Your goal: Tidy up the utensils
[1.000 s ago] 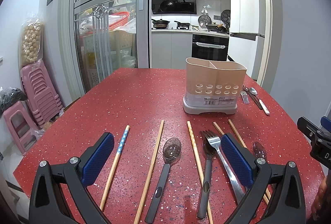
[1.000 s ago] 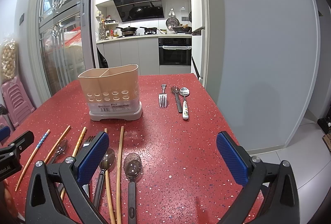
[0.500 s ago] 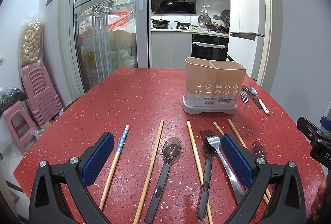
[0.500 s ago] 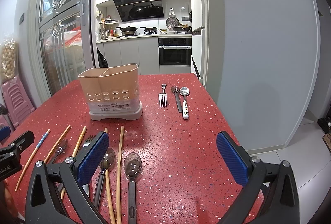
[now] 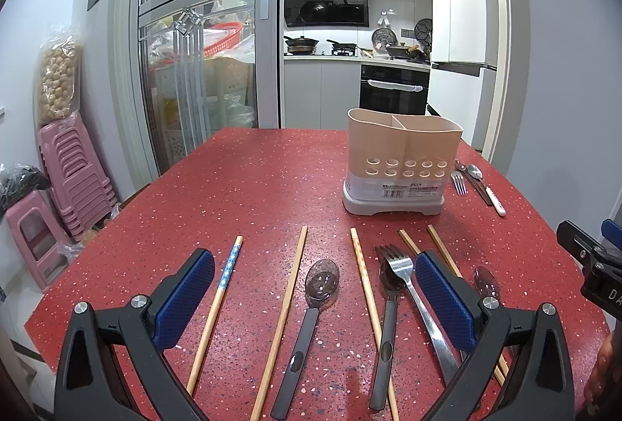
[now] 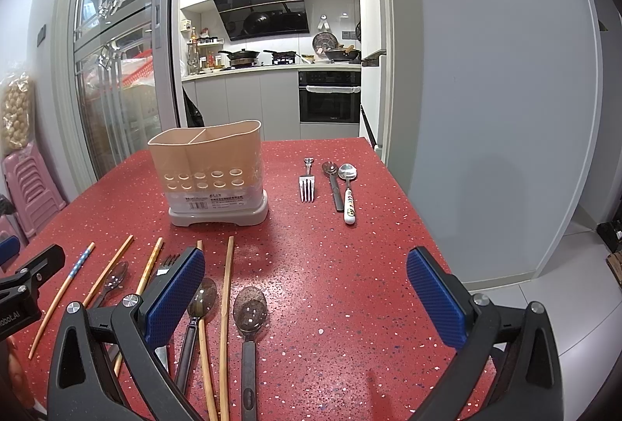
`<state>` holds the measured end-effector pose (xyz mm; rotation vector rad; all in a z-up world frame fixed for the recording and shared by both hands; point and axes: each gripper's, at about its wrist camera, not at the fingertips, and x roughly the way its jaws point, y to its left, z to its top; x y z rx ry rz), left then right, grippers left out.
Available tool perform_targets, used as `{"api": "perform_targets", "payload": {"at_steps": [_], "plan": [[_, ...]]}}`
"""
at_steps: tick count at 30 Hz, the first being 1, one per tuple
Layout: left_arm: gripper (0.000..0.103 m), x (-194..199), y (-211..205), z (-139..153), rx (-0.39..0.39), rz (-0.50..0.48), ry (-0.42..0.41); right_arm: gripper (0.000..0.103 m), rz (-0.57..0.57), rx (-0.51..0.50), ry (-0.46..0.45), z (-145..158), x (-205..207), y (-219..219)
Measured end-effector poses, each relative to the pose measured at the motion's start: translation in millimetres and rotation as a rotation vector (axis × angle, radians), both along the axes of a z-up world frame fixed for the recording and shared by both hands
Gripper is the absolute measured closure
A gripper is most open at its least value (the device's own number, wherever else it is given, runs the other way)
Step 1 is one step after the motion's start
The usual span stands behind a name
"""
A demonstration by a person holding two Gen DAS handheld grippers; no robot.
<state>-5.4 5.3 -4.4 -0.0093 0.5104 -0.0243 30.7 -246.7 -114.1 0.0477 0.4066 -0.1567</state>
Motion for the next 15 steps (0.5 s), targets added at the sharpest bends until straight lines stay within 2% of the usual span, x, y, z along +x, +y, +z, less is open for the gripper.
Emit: {"api": "perform_targets", "payload": {"at_steps": [6, 9, 12, 15], "plan": [[0.000, 1, 0, -1, 0.009, -0.003, 0.007, 0.000, 0.005, 0.003, 0.009, -1, 1, 0], [0.000, 10, 4, -4, 0.031, -0.002, 0.045, 0.000, 0.020, 0.019, 0.037, -3, 7, -3], [0.000, 22, 15, -9, 0.052, 0.010, 0.092, 0.000, 0.037, 0.052, 0.101, -6, 19, -13], [0.000, 37, 29, -17, 0.086, 0.039, 0.152, 0.000, 0.047, 0.090, 0.209, -13, 38, -27]]}}
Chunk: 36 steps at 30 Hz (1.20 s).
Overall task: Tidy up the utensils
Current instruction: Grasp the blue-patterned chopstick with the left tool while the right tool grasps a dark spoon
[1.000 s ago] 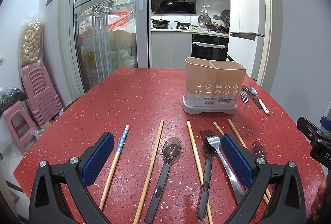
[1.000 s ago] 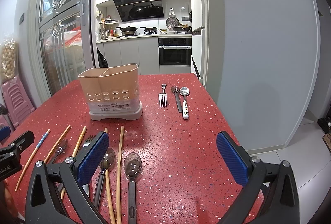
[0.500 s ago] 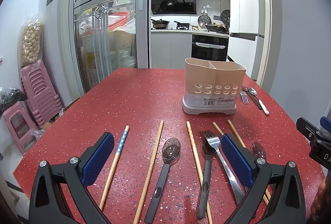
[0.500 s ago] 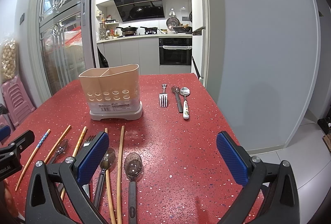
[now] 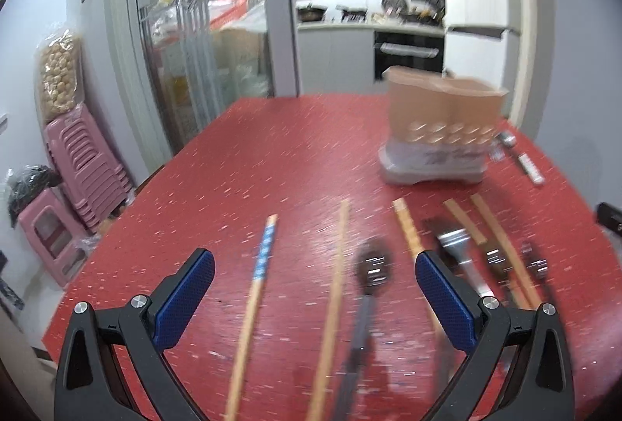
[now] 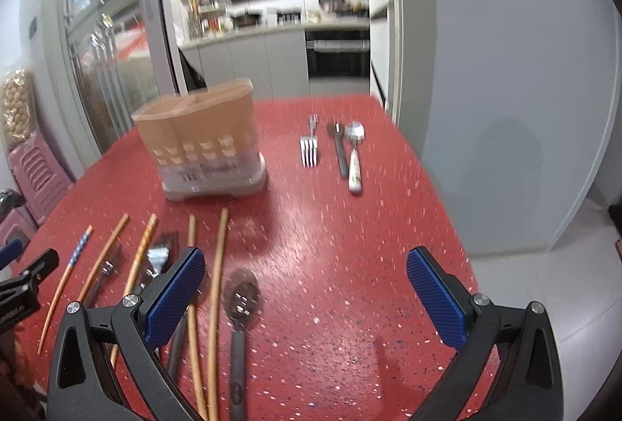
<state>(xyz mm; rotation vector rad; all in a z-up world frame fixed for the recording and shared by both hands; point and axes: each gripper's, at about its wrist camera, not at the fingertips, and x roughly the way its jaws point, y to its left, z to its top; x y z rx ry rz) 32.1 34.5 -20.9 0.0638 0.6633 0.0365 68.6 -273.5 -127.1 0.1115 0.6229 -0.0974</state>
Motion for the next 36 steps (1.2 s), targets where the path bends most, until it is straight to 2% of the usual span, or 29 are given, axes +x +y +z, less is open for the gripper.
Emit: {"api": "perform_targets", "payload": {"at_steps": [6, 12, 17, 19, 21, 26, 28, 31, 34, 35, 36], "plan": [[0.000, 33, 31, -25, -0.014, 0.018, 0.149, 0.001, 0.024, 0.090, 0.192, -18, 27, -18], [0.000, 50, 42, -40, -0.012, 0.011, 0.228, 0.014, 0.099, 0.137, 0.346, -38, 36, -9], [0.000, 65, 46, -50, -0.007, -0.006, 0.285, 0.031, 0.156, 0.107, 0.473, -55, 40, 7], [0.000, 70, 48, -52, -0.009, -0.018, 0.311, 0.035, 0.172, 0.051, 0.474, -56, 42, 15], [0.000, 78, 46, -55, -0.012, -0.034, 0.340, 0.037, 0.199, 0.048, 0.494, -56, 46, 23], [0.000, 94, 44, -58, -0.017, -0.061, 0.383, 0.038, 0.233, -0.063, 0.550, -59, 51, 41], [0.000, 100, 45, -59, -0.027, -0.069, 0.399, 0.041, 0.248, -0.086, 0.563, -57, 52, 45], [0.004, 110, 49, -59, -0.074, -0.096, 0.434, 0.054, 0.283, -0.096, 0.578, -54, 55, 50], [0.012, 115, 46, -58, -0.069, -0.129, 0.449, 0.076, 0.311, -0.104, 0.578, -52, 57, 53], [0.020, 116, 44, -57, -0.064, -0.145, 0.452, 0.088, 0.315, -0.100, 0.574, -52, 57, 52], [0.031, 118, 45, -56, -0.065, -0.155, 0.453, 0.090, 0.316, -0.097, 0.572, -51, 55, 52]]}}
